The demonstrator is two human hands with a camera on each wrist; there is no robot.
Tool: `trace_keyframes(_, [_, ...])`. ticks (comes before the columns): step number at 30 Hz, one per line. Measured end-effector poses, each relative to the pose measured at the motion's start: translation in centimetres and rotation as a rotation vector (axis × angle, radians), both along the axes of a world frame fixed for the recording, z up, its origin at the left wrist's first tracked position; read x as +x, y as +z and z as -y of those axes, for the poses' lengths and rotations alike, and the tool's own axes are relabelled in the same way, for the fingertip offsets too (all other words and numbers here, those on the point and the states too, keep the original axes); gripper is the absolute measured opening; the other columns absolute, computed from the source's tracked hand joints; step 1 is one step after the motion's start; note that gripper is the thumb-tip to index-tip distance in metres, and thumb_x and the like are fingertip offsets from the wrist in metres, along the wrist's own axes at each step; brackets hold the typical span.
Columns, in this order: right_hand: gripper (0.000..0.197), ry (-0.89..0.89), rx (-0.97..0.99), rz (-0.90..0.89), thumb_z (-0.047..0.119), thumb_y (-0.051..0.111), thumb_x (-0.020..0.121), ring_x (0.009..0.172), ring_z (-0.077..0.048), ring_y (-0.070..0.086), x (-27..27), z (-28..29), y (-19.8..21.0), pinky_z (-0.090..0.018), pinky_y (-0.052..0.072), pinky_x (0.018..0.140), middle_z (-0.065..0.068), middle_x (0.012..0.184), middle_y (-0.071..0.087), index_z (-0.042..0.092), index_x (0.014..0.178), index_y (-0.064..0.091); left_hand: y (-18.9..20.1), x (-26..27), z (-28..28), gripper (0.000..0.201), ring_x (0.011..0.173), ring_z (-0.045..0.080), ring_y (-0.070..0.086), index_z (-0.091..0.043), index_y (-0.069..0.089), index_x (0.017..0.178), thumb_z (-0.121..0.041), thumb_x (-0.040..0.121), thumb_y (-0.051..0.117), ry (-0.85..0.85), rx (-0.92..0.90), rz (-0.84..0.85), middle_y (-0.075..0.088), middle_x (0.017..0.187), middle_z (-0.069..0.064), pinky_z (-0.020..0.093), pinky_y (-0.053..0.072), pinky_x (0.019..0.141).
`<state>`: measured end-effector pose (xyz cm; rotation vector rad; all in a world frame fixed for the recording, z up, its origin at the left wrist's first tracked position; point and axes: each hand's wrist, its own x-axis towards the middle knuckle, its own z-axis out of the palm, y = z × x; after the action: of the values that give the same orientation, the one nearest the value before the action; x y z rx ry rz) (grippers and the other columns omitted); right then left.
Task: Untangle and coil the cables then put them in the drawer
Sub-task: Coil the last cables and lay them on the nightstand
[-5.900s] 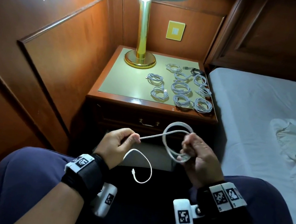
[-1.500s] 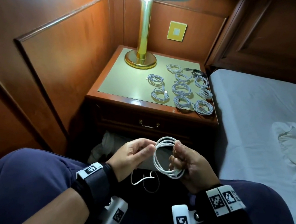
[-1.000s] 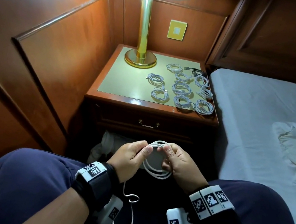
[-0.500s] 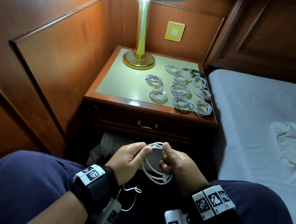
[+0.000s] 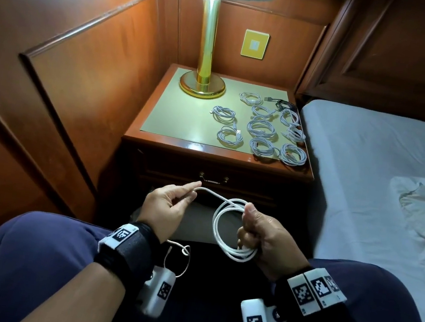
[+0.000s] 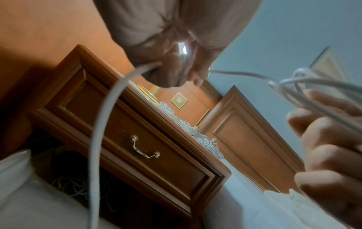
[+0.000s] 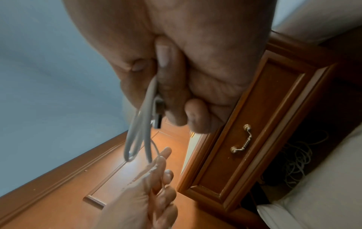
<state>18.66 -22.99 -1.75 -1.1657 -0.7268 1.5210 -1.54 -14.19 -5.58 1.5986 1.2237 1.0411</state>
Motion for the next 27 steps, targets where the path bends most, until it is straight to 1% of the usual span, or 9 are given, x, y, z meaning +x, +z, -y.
trace_keyframes(3, [0.038,-0.201,-0.026,0.019,0.045,0.051,0.094,0.044,-0.011,0.023,1.1,-0.9,-0.2,-0.029,0.018,0.049,0.005,0.049,0.028,0.020,0.067,0.041,0.1,-0.7,-0.6,0.009,0.096,-0.004,0.068,-0.030,0.080,0.094,-0.031,0.085,0.077,0.082,-0.064,-0.047,0.076,0.091,-0.017,0.017,0.048,0.093])
trace_keyframes(6, [0.042,-0.437,-0.060,0.050,0.043,0.046,0.103,0.043,-0.010,0.022,3.0,-1.3,-0.5,-0.026,0.020,0.045,0.006,0.054,0.026,0.025,0.066,0.037,0.7,-1.6,-1.4,0.005,0.087,-0.011,0.067,-0.025,0.081,0.088,-0.026,0.085,0.078,0.158,-0.033,-0.111,0.077,0.085,-0.013,0.001,0.043,0.082])
trace_keyframes(8, [0.045,-0.540,-0.057,0.103,0.044,0.045,0.103,0.046,-0.011,0.021,3.8,-1.2,-0.5,-0.029,0.020,0.050,0.007,0.053,0.027,0.026,0.064,0.034,1.1,-2.2,-1.8,0.005,0.077,-0.017,0.063,-0.023,0.081,0.086,-0.028,0.083,0.079,0.214,-0.019,-0.186,0.074,0.080,-0.014,-0.005,0.038,0.073])
trace_keyframes(10, [0.048,-0.590,-0.016,0.270,0.045,0.043,0.104,0.047,-0.011,0.023,3.7,-0.9,-0.3,-0.029,0.022,0.050,0.008,0.051,0.031,0.024,0.062,0.033,1.1,-2.1,-1.6,0.008,0.074,-0.010,0.064,-0.024,0.081,0.084,-0.031,0.083,0.079,0.221,0.002,-0.294,0.072,0.077,-0.014,0.001,0.043,0.073])
trace_keyframes(12, [0.049,-0.602,0.084,0.486,0.044,0.042,0.104,0.046,-0.009,0.028,3.0,-0.7,-0.3,-0.024,0.027,0.048,0.009,0.050,0.035,0.021,0.061,0.036,0.9,-1.5,-0.8,0.009,0.076,0.003,0.066,-0.026,0.079,0.082,-0.035,0.084,0.077,0.132,0.082,-0.417,0.071,0.076,-0.013,0.019,0.052,0.076])
trace_keyframes(15, [0.049,-0.537,0.266,0.768,0.050,0.042,0.100,0.046,-0.007,0.037,1.9,-0.5,-1.0,-0.023,0.034,0.048,0.007,0.052,0.042,0.017,0.063,0.045,0.7,-0.1,1.2,0.011,0.070,0.005,0.062,-0.029,0.075,0.080,-0.038,0.082,0.071,-0.155,0.199,-0.440,0.063,0.071,-0.013,0.029,0.054,0.068])
trace_keyframes(18, [0.047,-0.383,0.406,1.067,0.056,0.037,0.100,0.049,-0.013,0.047,1.5,-0.4,-2.1,-0.037,0.043,0.052,0.004,0.054,0.047,0.022,0.069,0.043,1.2,1.3,3.0,0.007,0.068,0.008,0.062,-0.024,0.076,0.080,-0.027,0.084,0.072,-0.437,0.247,-0.309,0.061,0.071,-0.009,0.024,0.050,0.064])
trace_keyframes(20, [0.037,-0.275,0.437,1.187,0.055,0.038,0.099,0.051,-0.014,0.050,1.2,-0.4,-2.4,-0.039,0.044,0.054,0.006,0.054,0.047,0.032,0.071,0.043,1.7,1.8,3.4,0.009,0.070,0.010,0.063,-0.019,0.076,0.081,-0.024,0.085,0.071,-0.487,0.279,-0.237,0.061,0.073,-0.008,0.023,0.050,0.064])
trace_keyframes(27, [0.037,0.098,0.246,0.939,0.047,0.045,0.102,0.055,-0.008,0.061,-0.2,-0.3,-1.9,-0.036,0.052,0.064,0.003,0.057,0.066,0.027,0.081,0.068,2.6,1.1,2.5,0.008,0.071,0.007,0.064,-0.013,0.077,0.083,-0.017,0.087,0.072,-0.382,0.283,-0.068,0.063,0.073,-0.011,0.015,0.046,0.067])
